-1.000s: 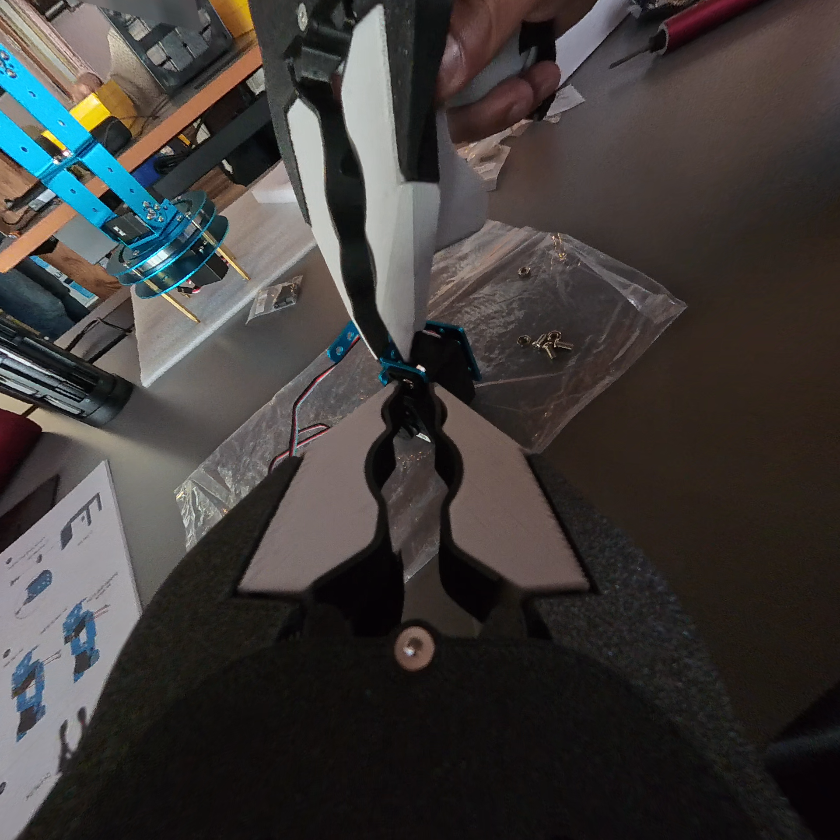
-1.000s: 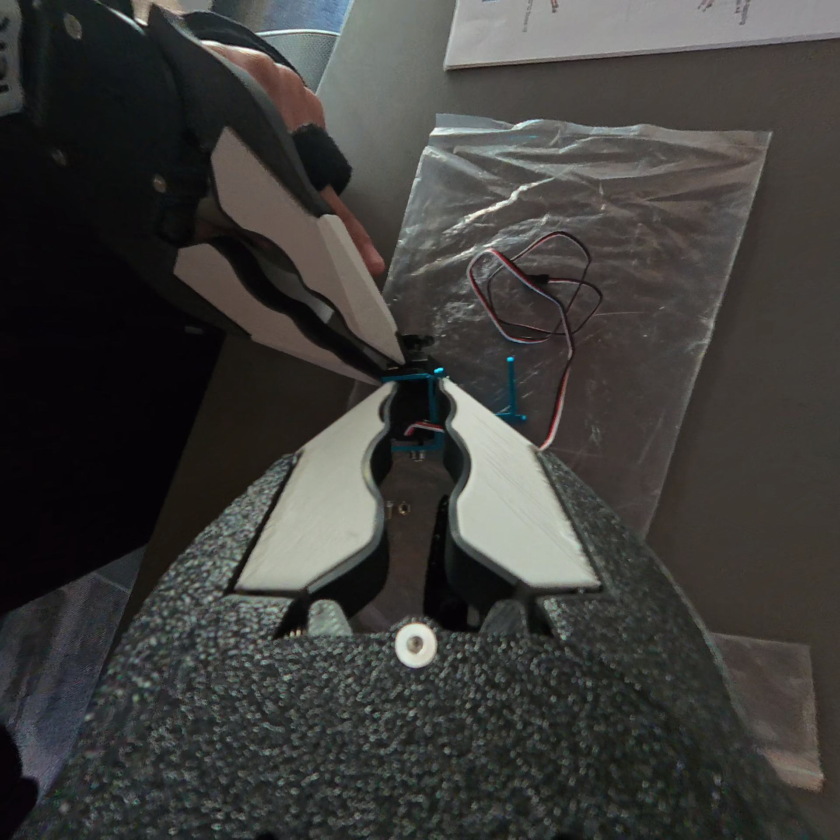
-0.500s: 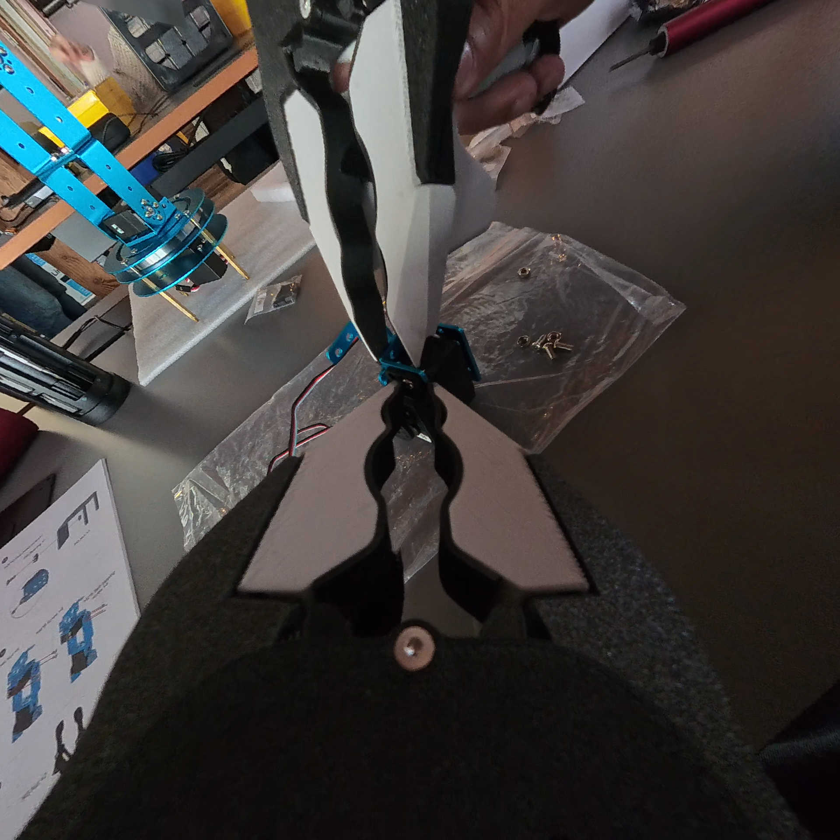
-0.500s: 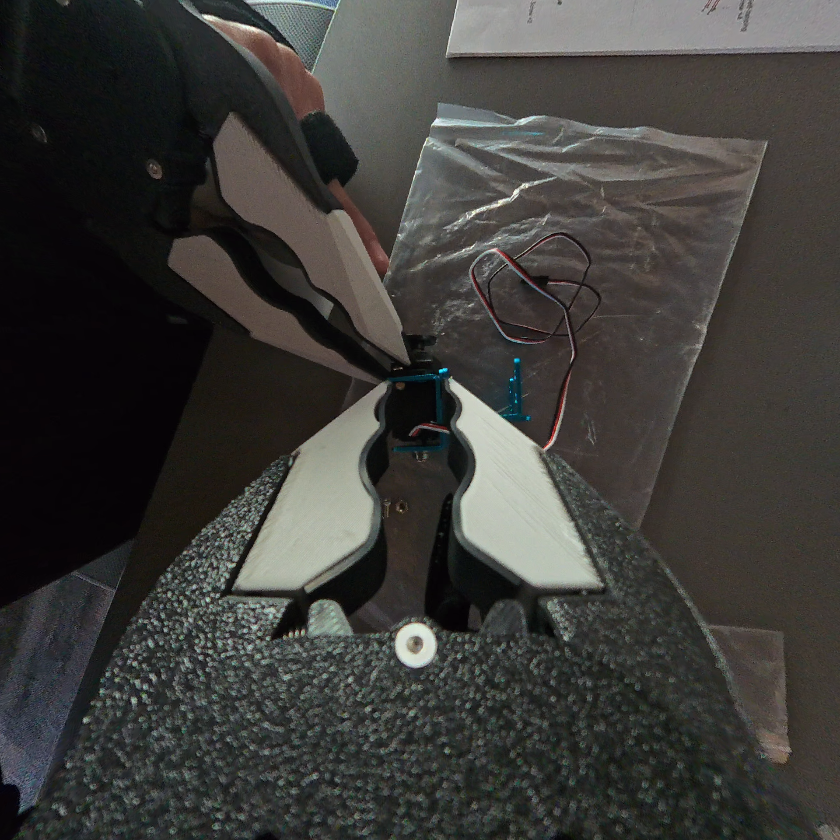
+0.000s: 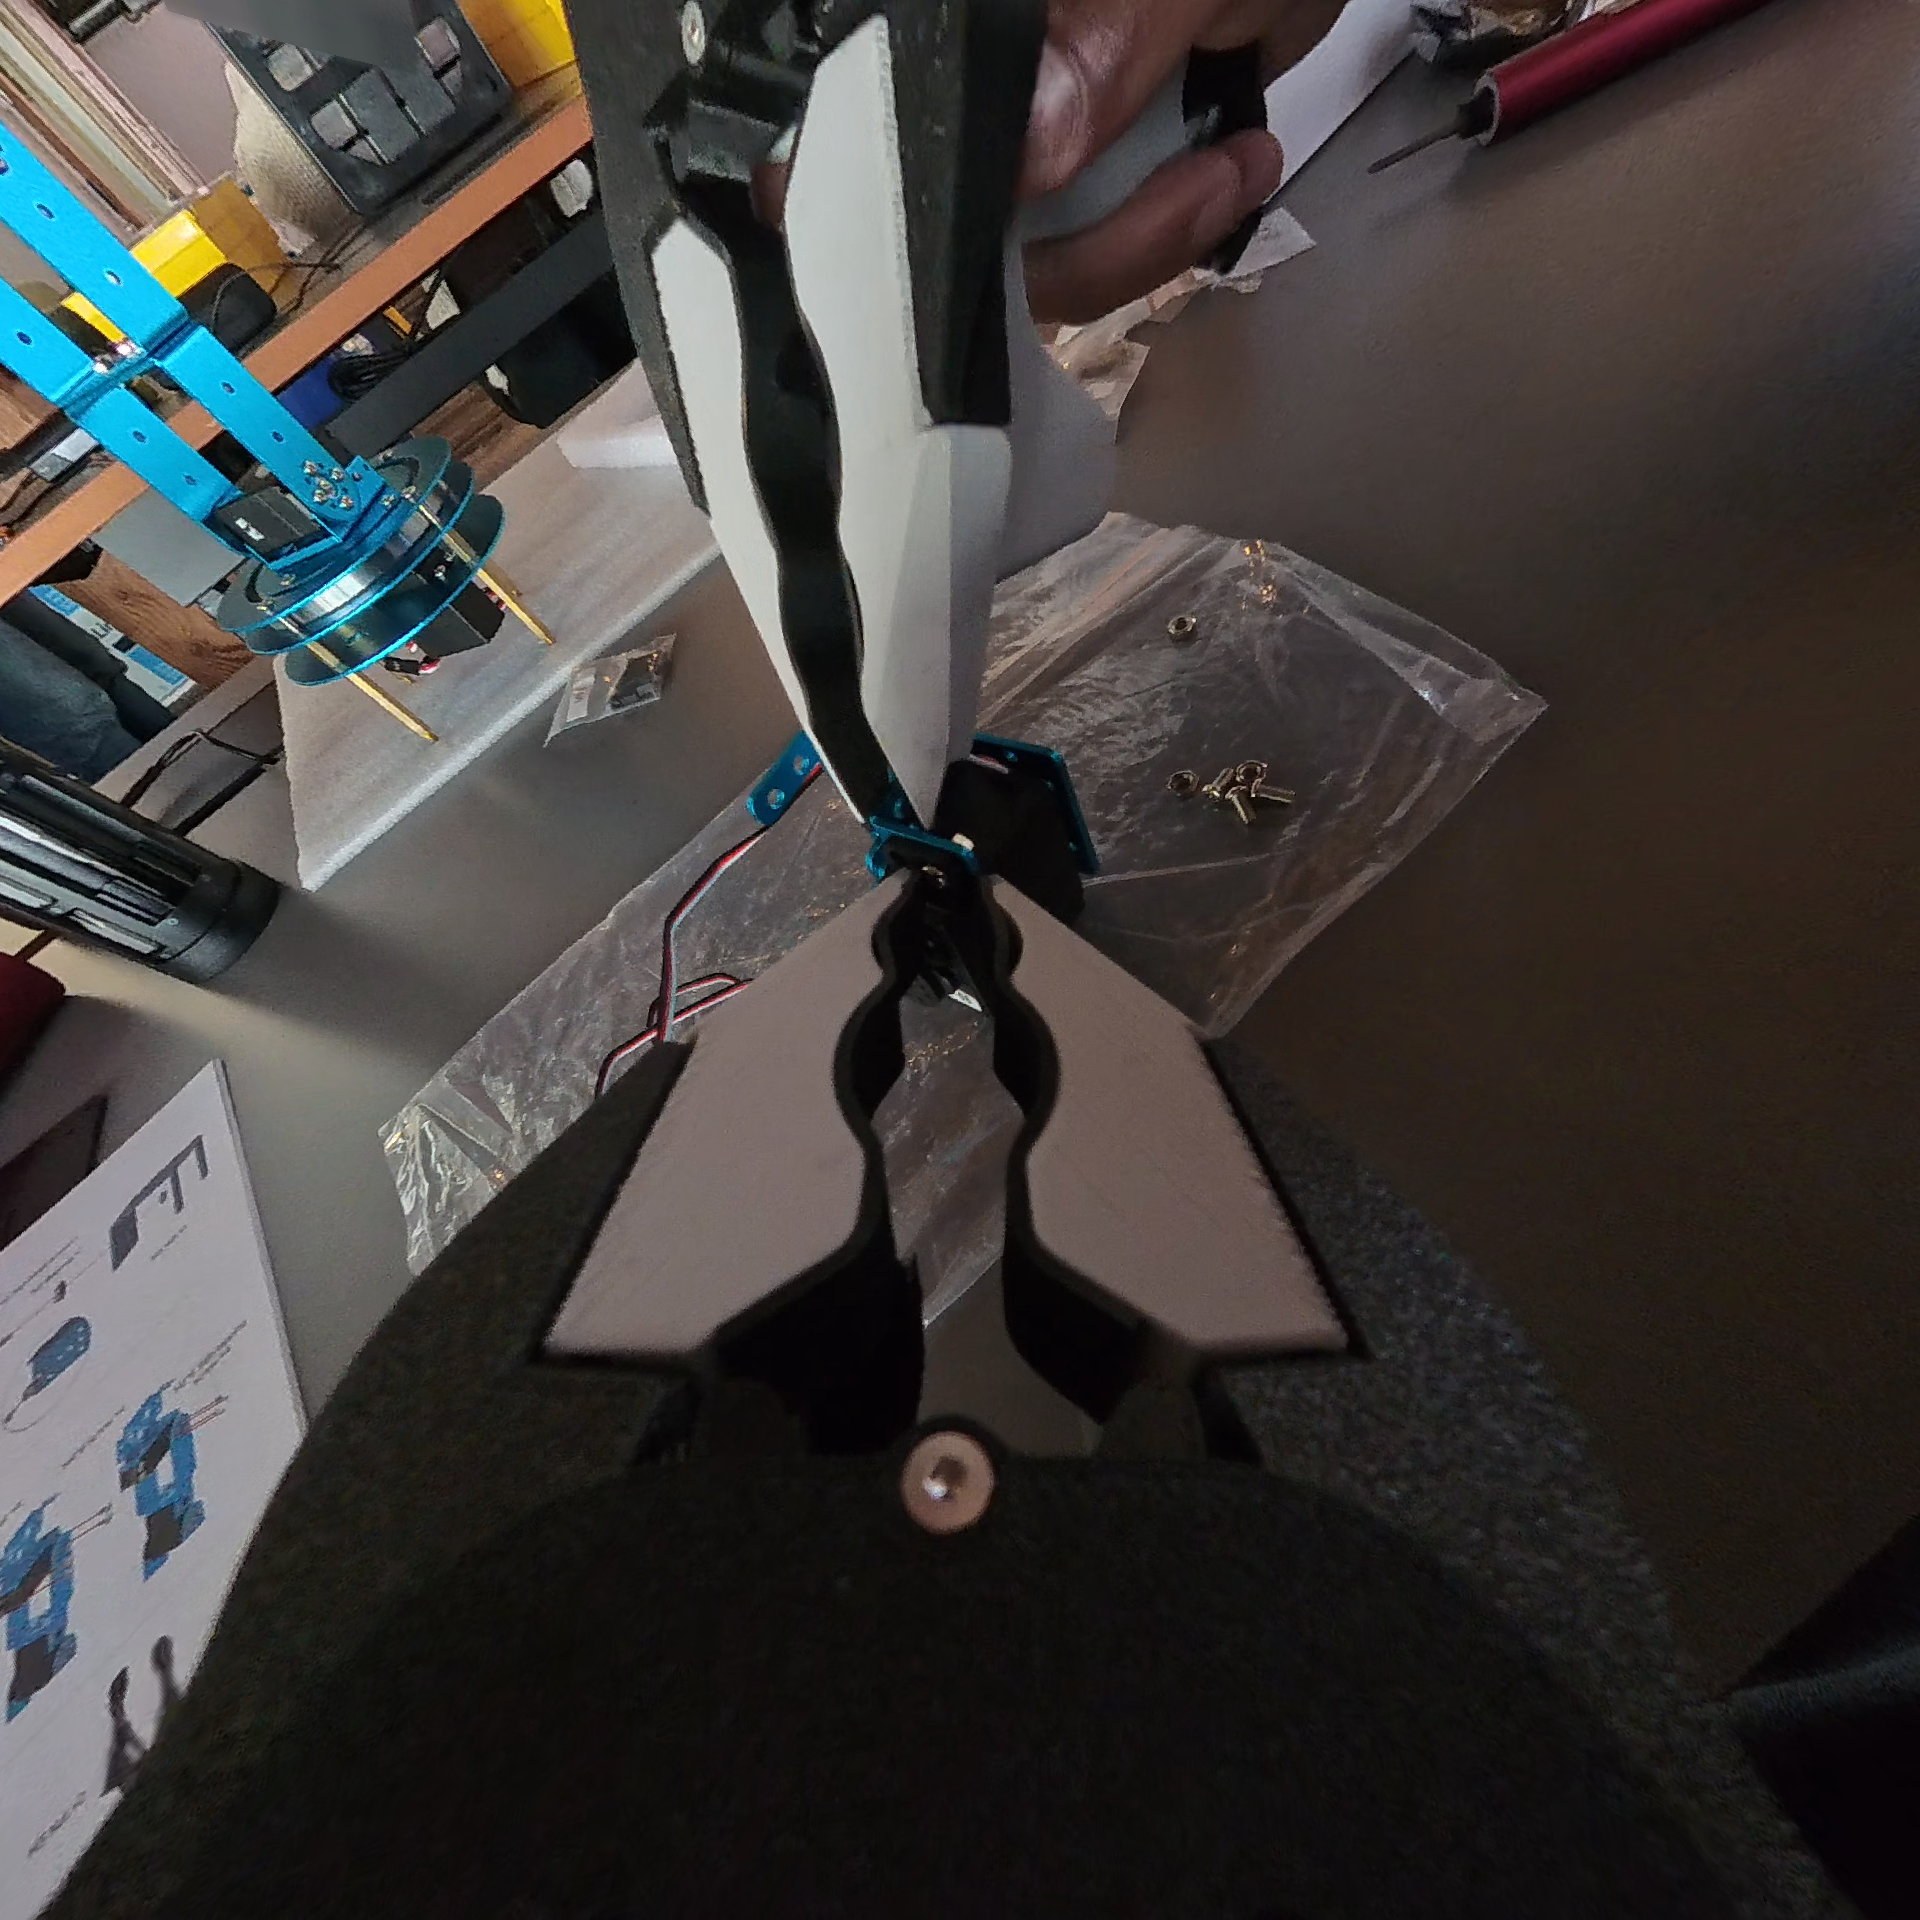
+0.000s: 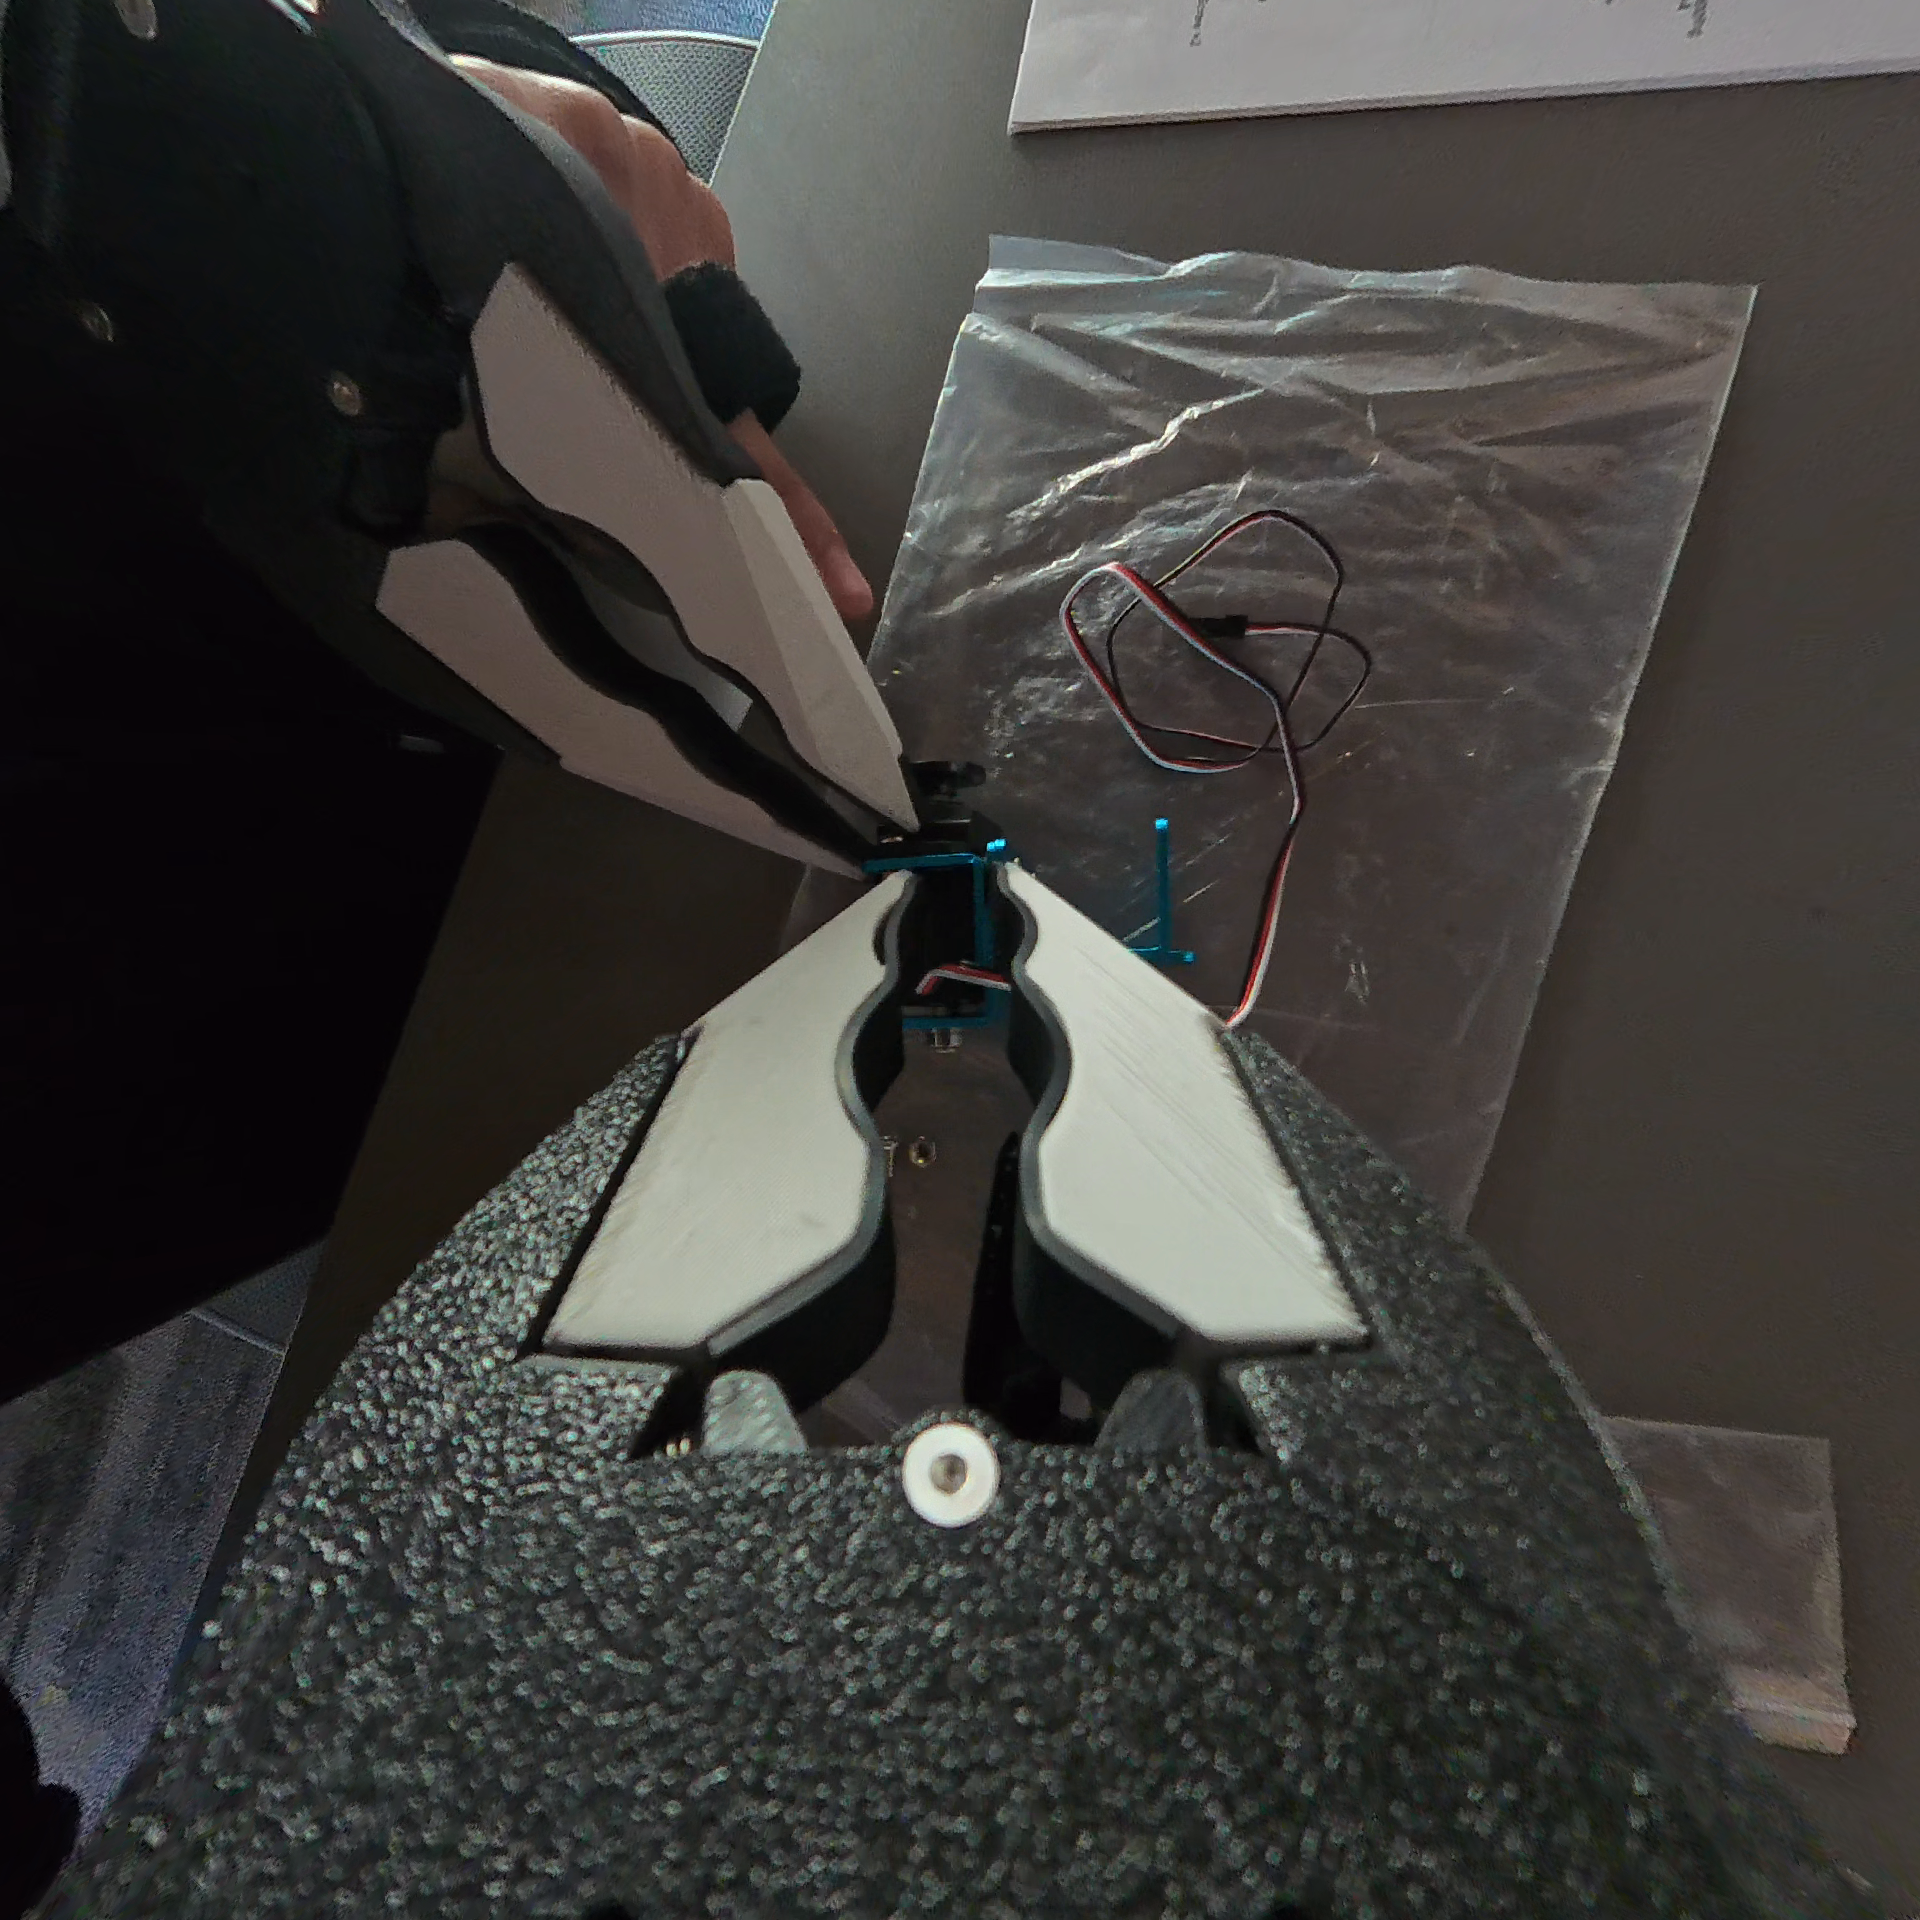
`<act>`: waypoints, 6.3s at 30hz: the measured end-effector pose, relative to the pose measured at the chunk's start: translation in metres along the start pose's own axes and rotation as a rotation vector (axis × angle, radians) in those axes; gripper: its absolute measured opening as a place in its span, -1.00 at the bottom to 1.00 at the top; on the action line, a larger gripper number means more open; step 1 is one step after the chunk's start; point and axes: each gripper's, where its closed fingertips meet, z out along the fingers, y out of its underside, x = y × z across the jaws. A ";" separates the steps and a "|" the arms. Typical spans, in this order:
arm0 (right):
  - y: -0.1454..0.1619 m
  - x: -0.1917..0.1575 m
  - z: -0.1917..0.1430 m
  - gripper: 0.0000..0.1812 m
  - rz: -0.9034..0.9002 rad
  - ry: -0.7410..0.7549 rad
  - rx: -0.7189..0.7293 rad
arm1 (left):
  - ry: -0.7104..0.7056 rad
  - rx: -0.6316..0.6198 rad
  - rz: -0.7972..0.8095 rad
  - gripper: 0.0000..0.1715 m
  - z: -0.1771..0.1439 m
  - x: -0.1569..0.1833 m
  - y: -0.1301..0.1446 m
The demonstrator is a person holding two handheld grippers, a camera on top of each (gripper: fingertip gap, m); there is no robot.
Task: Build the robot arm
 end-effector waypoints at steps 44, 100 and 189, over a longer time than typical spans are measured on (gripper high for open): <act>0.001 -0.002 -0.001 -0.81 0.004 -0.019 -0.061 | -0.009 0.002 0.033 -0.90 0.001 0.000 -0.001; -0.035 -0.012 -0.069 -0.45 0.392 -0.074 0.913 | 0.868 0.453 -1.083 -0.69 -0.016 -0.070 -0.070; -0.011 0.005 -0.023 -0.97 0.209 0.072 0.373 | 0.976 0.038 -0.354 -0.43 0.012 -0.032 -0.014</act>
